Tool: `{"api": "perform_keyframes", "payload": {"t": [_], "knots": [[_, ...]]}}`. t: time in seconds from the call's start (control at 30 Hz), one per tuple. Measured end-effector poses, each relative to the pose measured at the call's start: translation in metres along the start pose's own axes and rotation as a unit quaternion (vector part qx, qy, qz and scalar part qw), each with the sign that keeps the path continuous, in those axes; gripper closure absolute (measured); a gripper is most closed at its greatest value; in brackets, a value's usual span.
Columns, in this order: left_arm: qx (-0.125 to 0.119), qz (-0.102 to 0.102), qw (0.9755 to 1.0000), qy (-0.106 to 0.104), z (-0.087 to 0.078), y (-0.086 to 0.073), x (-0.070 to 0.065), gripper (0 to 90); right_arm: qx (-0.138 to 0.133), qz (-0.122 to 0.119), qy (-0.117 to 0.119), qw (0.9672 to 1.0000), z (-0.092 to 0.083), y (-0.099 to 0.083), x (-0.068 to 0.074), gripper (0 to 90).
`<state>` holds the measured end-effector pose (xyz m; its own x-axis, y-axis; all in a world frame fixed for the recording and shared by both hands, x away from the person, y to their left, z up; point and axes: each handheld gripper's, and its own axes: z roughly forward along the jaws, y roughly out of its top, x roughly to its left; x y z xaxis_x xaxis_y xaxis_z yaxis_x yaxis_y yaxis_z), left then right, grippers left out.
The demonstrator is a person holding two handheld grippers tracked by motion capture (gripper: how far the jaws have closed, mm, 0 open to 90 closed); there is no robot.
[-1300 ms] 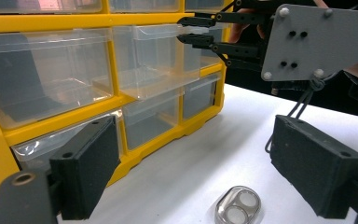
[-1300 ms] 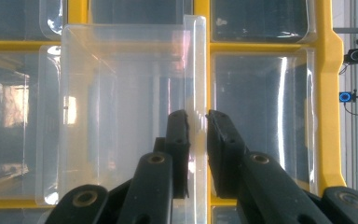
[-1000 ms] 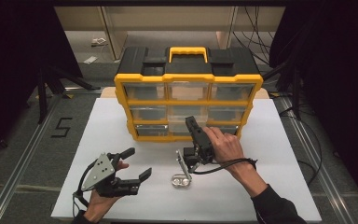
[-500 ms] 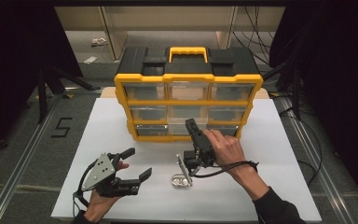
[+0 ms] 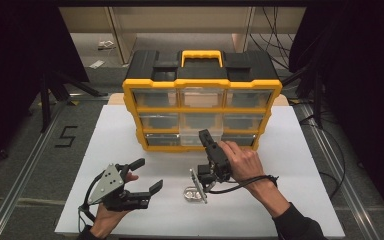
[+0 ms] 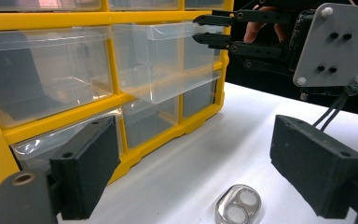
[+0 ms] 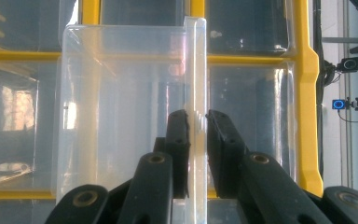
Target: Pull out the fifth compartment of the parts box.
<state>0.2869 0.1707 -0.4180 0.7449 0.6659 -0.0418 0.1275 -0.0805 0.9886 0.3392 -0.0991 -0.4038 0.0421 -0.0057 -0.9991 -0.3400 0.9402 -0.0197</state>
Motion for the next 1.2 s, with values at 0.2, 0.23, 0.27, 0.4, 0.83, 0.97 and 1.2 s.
{"api": "perform_keyframes", "payload": {"t": [0.2,0.23,0.27,0.4,0.83,0.97,1.2], "knots": [[0.000,0.000,1.0000,0.000,0.000,0.000,0.000,15.0,-0.003,0.000,0.000,1.0000,-0.002,0.000,0.001,79.8],[0.000,-0.001,1.0000,0.000,0.000,0.000,0.000,15.0,-0.001,-0.001,0.002,1.0000,-0.003,0.000,0.000,79.7],[0.000,-0.001,1.0000,0.000,0.000,0.000,0.000,15.0,-0.002,-0.001,0.001,1.0000,-0.003,0.000,0.000,79.8],[0.000,0.000,1.0000,0.000,0.000,0.000,0.000,15.0,-0.003,0.000,0.001,1.0000,-0.004,0.001,0.001,79.8],[0.000,-0.001,1.0000,0.001,0.000,0.000,0.000,15.0,-0.007,-0.001,0.001,1.0000,-0.008,0.002,0.001,79.7],[0.001,0.000,1.0000,0.001,0.000,0.000,0.000,15.0,-0.010,0.000,0.000,1.0000,-0.010,0.002,0.001,79.7],[0.001,0.001,1.0000,0.001,0.000,0.000,0.000,15.0,-0.012,-0.002,0.003,0.9999,-0.013,0.002,0.002,79.6]]}}
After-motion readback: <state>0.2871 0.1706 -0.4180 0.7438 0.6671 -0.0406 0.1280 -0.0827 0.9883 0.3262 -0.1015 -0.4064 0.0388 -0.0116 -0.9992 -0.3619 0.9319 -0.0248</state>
